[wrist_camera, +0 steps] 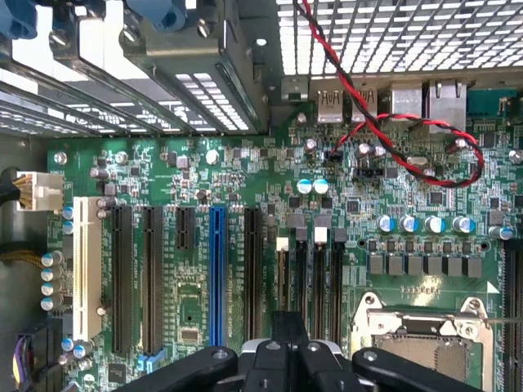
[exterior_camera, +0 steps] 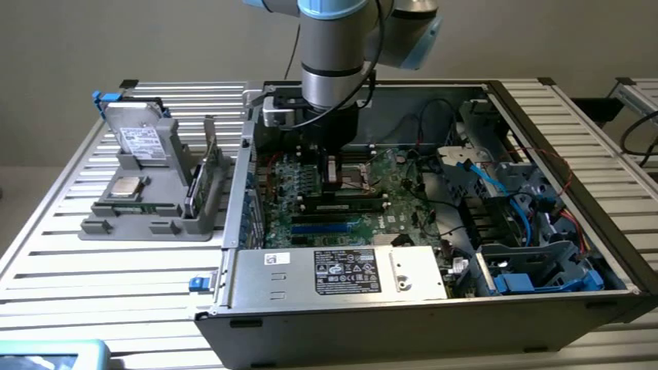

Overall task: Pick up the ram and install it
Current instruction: 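Press down the ram until it locks into place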

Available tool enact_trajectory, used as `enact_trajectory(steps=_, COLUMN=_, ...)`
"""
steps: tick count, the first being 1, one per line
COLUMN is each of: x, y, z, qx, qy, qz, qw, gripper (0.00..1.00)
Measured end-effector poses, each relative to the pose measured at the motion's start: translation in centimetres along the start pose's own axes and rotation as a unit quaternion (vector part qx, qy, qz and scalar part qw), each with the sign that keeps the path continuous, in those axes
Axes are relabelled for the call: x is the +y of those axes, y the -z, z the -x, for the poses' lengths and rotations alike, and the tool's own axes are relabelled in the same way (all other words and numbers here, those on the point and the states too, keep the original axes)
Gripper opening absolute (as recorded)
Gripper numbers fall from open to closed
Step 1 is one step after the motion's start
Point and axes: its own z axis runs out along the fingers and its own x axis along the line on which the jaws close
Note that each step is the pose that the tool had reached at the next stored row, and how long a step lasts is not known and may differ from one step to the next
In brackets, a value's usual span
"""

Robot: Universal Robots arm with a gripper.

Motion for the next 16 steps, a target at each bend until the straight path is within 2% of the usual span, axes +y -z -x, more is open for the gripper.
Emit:
enact_trajectory(steps=4, x=-0.68, y=0.8, z=-0.1, qx=0.0009, qy=0.0, qz=0.0007, qw=1.0, gripper=0.11)
enact_trajectory(steps=12, x=-2.94, y=1.3, z=-0.1, qx=0.0009, qy=0.0, qz=0.0007, qw=1.0, gripper=0.11)
enact_trajectory(steps=16, x=-3.59, y=1.48, z=-0.4, qx=0.0009, qy=0.0, qz=0.0011, qw=1.0, gripper=0.11)
